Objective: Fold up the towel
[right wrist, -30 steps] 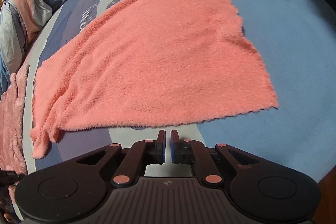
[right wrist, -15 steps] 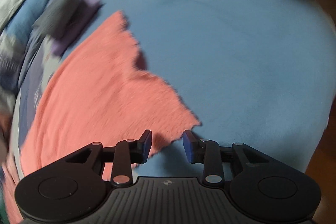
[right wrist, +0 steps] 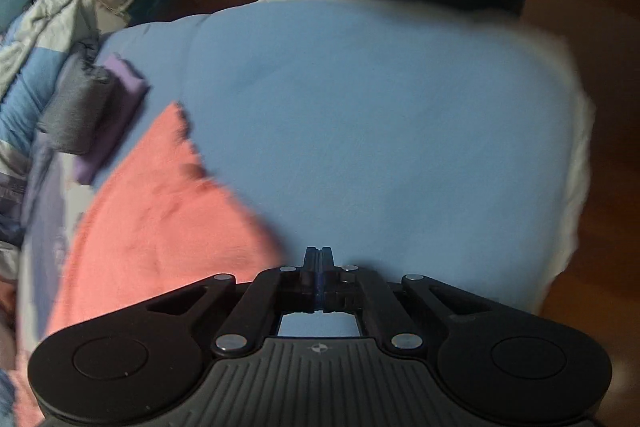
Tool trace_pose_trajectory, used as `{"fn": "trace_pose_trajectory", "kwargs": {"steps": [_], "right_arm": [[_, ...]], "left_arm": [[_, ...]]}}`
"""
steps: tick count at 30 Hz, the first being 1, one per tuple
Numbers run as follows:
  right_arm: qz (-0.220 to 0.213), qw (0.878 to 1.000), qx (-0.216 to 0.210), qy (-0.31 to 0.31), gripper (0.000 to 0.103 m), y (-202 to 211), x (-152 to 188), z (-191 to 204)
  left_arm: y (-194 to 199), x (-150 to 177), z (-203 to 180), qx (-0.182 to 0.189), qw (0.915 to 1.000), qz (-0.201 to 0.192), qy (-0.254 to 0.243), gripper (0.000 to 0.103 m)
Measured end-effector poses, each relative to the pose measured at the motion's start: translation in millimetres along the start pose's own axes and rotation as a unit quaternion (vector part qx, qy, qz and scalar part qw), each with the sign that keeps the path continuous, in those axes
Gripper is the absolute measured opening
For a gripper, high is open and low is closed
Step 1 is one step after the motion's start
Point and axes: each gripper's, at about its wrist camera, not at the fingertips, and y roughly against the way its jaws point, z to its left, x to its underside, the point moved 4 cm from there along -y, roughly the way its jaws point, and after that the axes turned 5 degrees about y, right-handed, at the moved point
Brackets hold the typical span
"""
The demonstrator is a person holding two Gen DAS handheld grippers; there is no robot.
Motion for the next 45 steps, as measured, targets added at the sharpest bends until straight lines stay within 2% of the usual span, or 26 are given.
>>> {"fn": "trace_pose_trajectory", "kwargs": {"steps": [2,5,9,12,15,17,18,20,22,27,43,45], "right_arm": [[0.017,1.000,0.009,-0.015,0.000,-6.4,-3.2,-16.2],[0.049,0.998,-0.035,0.008,0.000,-13.9,-0.3,-10.1],[0.073,0.991,-0.109,0.035,0.015,-21.1,13.7,22.2],[0.062,0.992,-0.113,0.000,0.028,-31.8,17.7,38.0],[0.035,0.993,-0.097,-0.055,0.040,-44.6,12.7,41.4],[0.022,0.994,-0.075,-0.073,0.040,-54.4,7.1,39.5],[0.021,0.994,-0.069,-0.077,0.030,-59.4,4.8,38.4],[0.031,0.994,-0.071,-0.076,0.002,-64.2,2.3,37.1],[0.033,0.995,-0.072,-0.066,0.001,-58.1,-0.9,36.6],[-0.006,0.996,-0.055,-0.074,0.001,-19.0,-8.9,11.4],[0.049,0.998,0.028,-0.008,0.002,-43.3,-2.0,-1.9],[0.037,0.999,0.039,0.010,0.009,-35.3,-7.3,0.3]], "left_arm": [[-2.1,3.5,0.3,-0.007,1.0000,0.004,0.001,0.099],[-4.0,7.8,2.8,-0.007,0.9999,0.008,0.003,0.099],[-5.7,12.9,3.7,0.000,0.9998,0.016,0.011,0.100],[-3.9,15.0,0.7,0.002,0.9998,0.017,0.007,0.100],[-1.1,14.4,-4.0,0.002,0.9999,0.009,-0.006,0.100],[-0.4,13.7,-6.2,0.002,0.9999,0.007,-0.013,0.100],[-0.2,13.3,-7.2,0.002,0.9999,0.006,-0.016,0.100],[0.3,12.6,-8.5,0.003,0.9998,0.005,-0.019,0.100],[1.2,11.9,-8.7,0.006,0.9998,0.004,-0.019,0.100],[1.4,10.8,-8.3,0.008,0.9999,0.005,-0.014,0.102],[-13.9,8.0,24.0,-0.016,0.9995,0.019,0.020,0.102],[-14.5,9.0,27.6,-0.014,0.9995,0.019,0.019,0.102]]}}
